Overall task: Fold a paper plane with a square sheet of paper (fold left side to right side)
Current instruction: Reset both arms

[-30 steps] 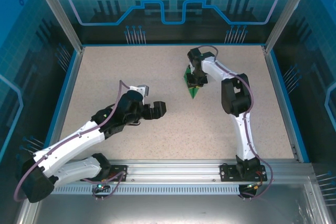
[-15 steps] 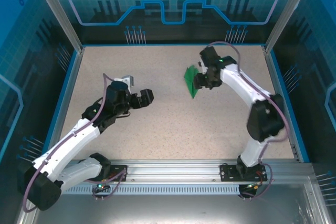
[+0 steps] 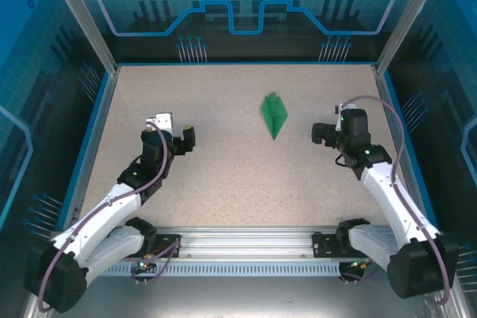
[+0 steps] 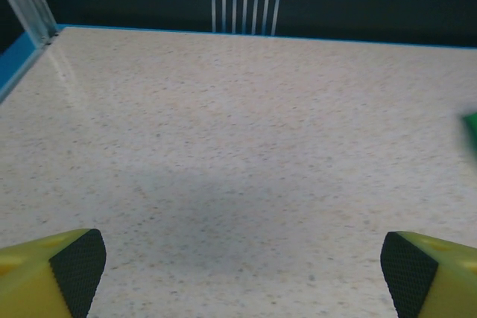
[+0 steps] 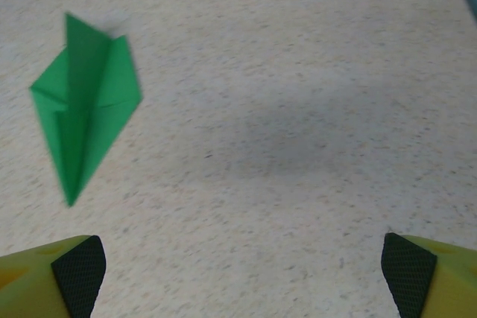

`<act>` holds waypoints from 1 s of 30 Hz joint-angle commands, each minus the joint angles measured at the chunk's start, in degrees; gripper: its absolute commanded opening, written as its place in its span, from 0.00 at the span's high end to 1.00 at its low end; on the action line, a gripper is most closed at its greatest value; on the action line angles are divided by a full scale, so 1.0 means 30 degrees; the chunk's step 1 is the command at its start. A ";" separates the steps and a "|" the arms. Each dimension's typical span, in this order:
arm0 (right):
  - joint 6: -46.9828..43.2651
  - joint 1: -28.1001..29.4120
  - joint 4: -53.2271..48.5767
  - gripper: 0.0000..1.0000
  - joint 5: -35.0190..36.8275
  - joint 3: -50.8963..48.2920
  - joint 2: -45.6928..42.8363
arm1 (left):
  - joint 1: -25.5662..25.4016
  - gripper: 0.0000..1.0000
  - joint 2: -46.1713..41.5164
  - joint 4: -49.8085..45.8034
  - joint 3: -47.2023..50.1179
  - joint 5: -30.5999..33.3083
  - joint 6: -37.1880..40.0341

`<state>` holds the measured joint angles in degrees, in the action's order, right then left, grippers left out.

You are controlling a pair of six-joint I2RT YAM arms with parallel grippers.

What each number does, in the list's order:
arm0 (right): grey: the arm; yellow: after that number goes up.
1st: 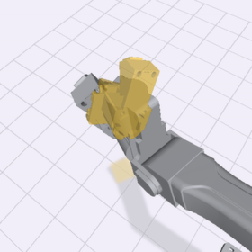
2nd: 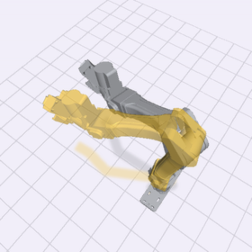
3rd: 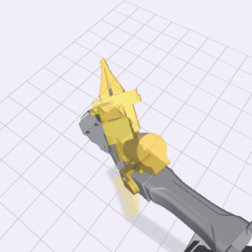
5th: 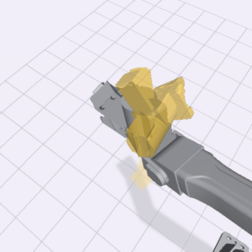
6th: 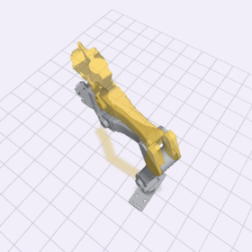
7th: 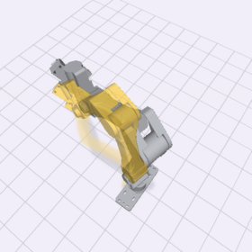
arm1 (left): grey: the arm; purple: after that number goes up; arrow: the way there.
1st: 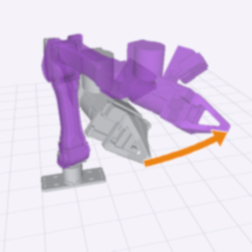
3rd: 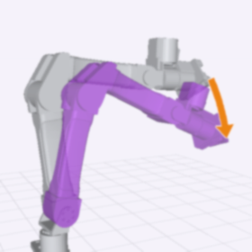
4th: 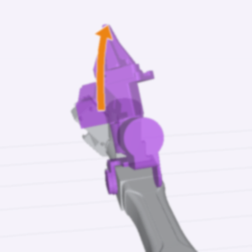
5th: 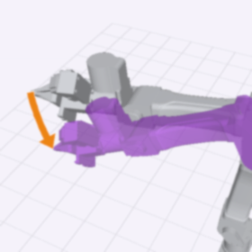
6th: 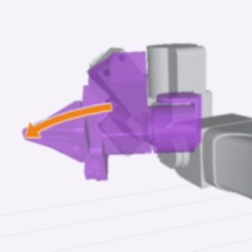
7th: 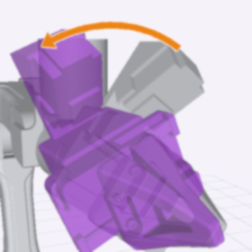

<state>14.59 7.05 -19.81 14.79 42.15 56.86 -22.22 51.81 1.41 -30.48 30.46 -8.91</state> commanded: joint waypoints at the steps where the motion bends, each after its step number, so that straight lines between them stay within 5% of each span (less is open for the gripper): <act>1: -0.1617 -0.0747 0.6064 0.01 0.1049 -0.2884 -0.0569 | 0.0873 0.01 0.0784 0.3072 0.0855 0.0753 0.1752; 13: -0.3248 -0.1560 1.8344 0.01 -0.1668 -0.6796 0.5502 | 0.4302 0.01 0.6133 1.3908 0.4689 -0.4273 0.4260; 17: -0.4224 -0.1425 1.9945 0.01 -0.2412 -0.6418 0.7143 | 0.5327 0.01 0.7981 1.6217 0.5004 -0.6257 0.3957; 24: -0.4708 -0.1345 2.1672 0.01 -0.3308 -0.6159 0.9785 | 0.5961 0.01 1.1638 1.8401 0.4289 -0.7886 0.4209; 30: -0.4691 -0.1347 2.1262 0.01 -0.3355 -0.6008 0.9731 | 0.7471 0.01 1.1643 1.4617 0.2335 -0.8961 0.2638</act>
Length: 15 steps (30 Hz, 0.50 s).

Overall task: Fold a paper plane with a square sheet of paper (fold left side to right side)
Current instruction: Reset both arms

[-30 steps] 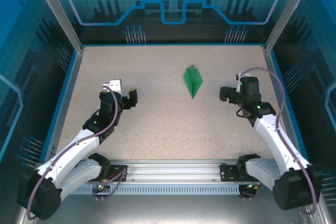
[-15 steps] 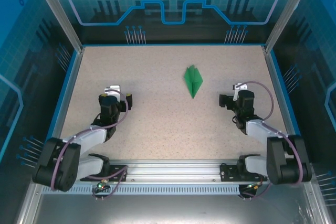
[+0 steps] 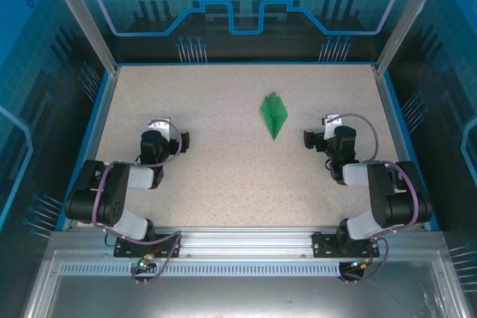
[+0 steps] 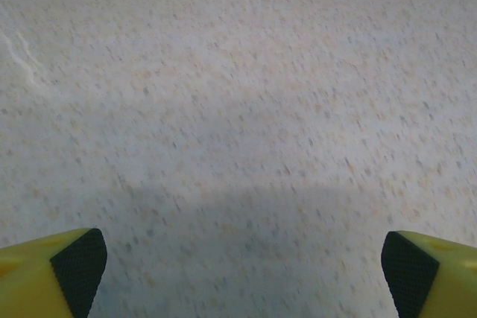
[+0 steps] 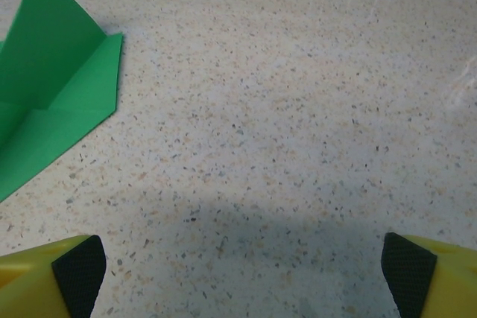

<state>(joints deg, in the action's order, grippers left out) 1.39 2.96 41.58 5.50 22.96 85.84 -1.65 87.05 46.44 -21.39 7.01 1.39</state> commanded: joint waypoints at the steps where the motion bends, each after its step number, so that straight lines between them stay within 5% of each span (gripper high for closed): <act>1: -0.0295 0.0030 0.0790 0.01 -0.0258 0.0401 0.0080 | 0.0609 0.01 -0.0075 -0.0264 -0.0668 -0.1112 -0.0770; 15: -0.0604 0.0288 0.0612 0.01 -0.0148 0.0523 0.0097 | 0.0554 0.01 -0.0084 -0.0596 -0.0851 -0.1273 -0.0622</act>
